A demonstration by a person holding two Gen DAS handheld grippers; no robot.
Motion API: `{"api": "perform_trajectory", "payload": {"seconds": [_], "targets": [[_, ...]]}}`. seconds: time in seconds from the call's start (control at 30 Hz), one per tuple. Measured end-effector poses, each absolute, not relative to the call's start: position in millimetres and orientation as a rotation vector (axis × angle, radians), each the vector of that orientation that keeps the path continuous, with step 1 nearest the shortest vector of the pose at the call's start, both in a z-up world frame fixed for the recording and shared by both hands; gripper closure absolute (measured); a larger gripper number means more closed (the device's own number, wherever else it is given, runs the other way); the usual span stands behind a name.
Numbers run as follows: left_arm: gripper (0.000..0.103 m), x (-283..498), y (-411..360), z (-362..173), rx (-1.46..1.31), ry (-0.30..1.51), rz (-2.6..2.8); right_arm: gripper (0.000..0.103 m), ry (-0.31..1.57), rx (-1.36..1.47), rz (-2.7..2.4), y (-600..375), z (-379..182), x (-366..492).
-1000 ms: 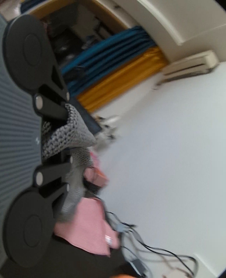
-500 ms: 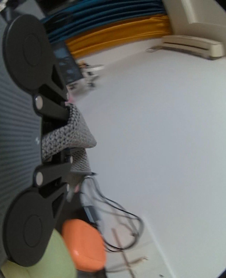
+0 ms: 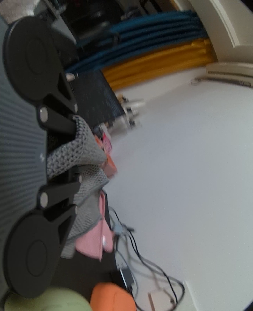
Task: Clean container
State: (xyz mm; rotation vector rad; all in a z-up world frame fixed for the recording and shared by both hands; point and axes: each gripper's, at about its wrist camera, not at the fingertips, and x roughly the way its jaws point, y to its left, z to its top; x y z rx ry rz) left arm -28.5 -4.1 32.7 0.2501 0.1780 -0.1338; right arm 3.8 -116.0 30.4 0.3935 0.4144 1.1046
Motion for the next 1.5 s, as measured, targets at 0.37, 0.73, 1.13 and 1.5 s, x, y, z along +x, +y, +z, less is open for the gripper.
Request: {"api": "perform_trajectory", "payload": {"seconds": [0.37, 0.73, 1.13, 1.5], "targets": [[0.077, -18, 5, 31, 0.225, 0.167, -0.114, 0.093, 0.357, 0.726, 1.03, -158, 28, 21], [0.077, -19, -6, 26, 0.289, 0.111, -0.05, 0.093, 0.427, 0.48, 0.896, -139, 31, 17], [0.077, -5, -1, 23, 0.29, 0.119, -0.024, 0.093, 0.439, 0.363, 1.019, -123, 36, 4], [0.077, 2, -3, 19, 0.317, 0.096, -0.03, 0.094, 0.445, 0.376, 1.222, -121, 43, -8]]}}
